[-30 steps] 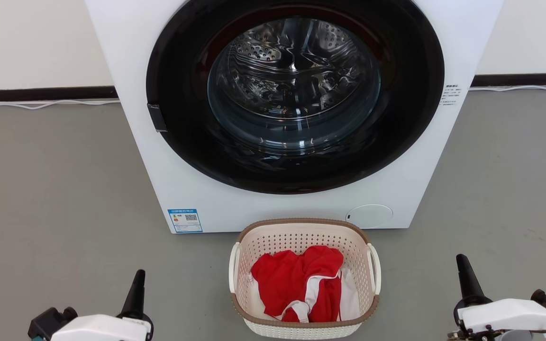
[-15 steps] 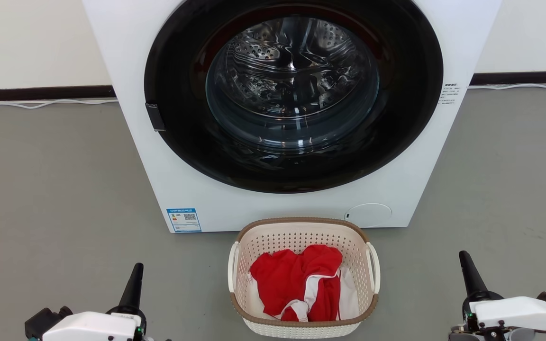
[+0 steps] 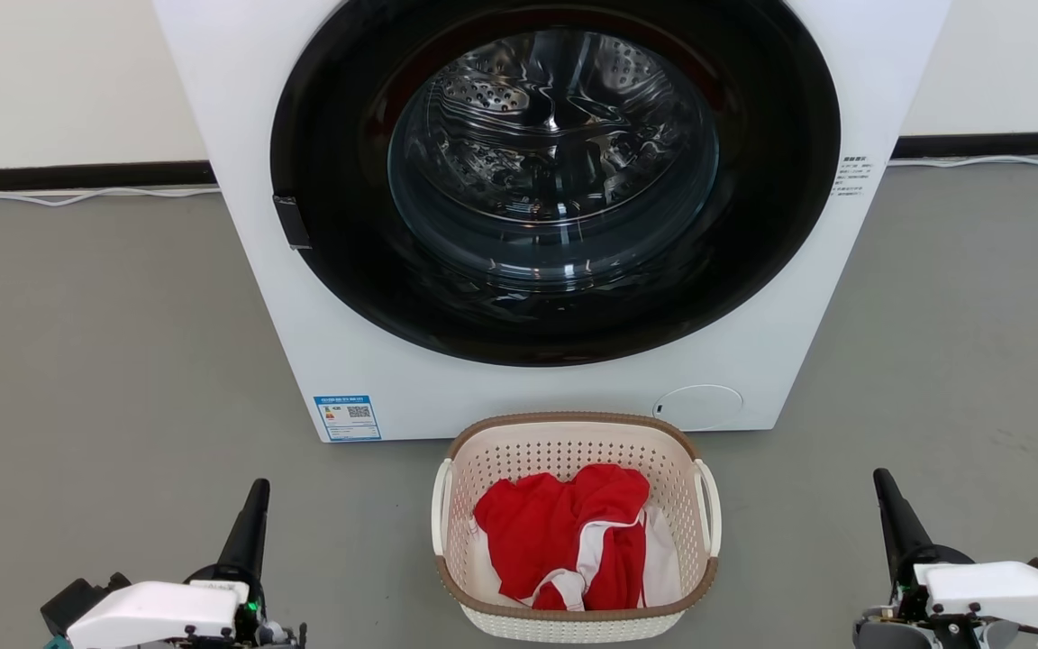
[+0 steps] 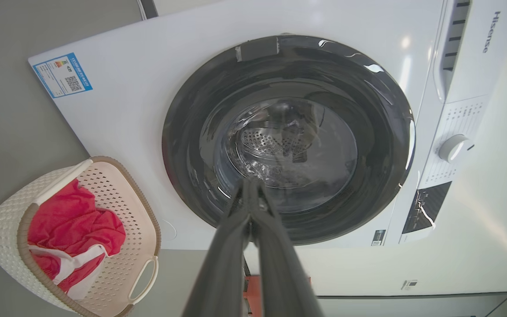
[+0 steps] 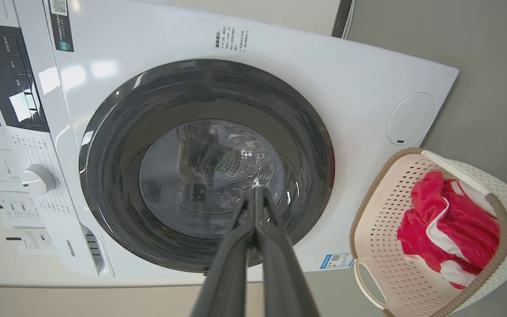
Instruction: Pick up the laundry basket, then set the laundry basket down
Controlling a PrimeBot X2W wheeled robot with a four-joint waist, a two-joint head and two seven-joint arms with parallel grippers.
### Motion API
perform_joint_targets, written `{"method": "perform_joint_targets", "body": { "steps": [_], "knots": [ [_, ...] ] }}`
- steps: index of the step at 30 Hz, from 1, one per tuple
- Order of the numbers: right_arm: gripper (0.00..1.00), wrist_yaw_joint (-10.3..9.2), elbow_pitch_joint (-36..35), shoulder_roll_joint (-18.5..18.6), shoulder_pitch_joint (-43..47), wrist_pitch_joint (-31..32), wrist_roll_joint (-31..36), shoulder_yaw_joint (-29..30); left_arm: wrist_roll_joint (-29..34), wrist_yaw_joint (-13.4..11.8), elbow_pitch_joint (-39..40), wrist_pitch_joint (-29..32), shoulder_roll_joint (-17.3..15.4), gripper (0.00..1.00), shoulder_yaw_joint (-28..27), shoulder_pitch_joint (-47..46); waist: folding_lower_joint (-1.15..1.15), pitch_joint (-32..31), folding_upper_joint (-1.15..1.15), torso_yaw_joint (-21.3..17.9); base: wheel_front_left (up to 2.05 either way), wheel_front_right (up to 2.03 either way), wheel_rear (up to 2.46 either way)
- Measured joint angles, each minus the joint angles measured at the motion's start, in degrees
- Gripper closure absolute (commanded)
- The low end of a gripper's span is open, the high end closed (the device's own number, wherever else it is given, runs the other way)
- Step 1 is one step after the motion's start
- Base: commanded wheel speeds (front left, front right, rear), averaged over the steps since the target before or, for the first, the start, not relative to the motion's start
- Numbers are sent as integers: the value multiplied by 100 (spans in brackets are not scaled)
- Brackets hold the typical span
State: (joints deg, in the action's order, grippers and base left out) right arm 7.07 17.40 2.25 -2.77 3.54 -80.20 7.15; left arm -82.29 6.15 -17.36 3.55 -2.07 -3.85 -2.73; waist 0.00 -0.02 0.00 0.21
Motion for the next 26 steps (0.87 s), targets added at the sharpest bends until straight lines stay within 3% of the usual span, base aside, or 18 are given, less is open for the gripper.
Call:
{"method": "perform_joint_targets", "body": {
  "steps": [16,26],
  "knots": [
    [100,0,-154,1,-12,233,-1143,36,-927,51,151,258,-4,100,-87,-25,0,20,0,-21,0,0,0],
    [100,0,-163,2,-95,233,-1160,40,-961,93,157,258,-4,100,-92,-26,0,20,0,-21,0,0,0]
  ]
}}
